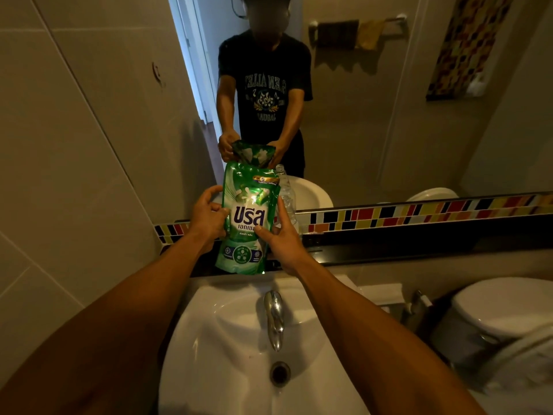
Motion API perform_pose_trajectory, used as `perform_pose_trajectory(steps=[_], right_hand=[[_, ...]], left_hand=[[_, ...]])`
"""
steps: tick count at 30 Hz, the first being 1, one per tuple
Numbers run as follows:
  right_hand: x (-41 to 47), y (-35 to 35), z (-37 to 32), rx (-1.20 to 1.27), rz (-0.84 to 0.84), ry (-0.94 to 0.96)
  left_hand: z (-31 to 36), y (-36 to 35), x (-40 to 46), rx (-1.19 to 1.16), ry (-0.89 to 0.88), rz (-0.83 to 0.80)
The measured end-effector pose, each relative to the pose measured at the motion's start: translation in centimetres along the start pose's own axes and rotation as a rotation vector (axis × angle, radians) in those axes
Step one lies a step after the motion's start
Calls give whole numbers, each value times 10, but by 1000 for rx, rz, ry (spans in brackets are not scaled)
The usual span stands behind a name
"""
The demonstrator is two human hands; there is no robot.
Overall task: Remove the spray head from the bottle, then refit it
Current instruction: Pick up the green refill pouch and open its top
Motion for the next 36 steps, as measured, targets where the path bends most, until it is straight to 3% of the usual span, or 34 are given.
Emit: perform_pose_trajectory(steps=[36], right_hand=[[-3, -20, 23, 244, 64, -141]], left_hand=[[51, -2, 1, 369, 35, -139]])
Point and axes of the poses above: each hand's wrist, its own x-axis towards the middle knuckle, its own y-axis out of the back of the hand, z = x × y, the point moved 6 cm from there along x, towards the middle knuckle, and after that the axes turned 4 degrees about z, right-handed, at the moved point
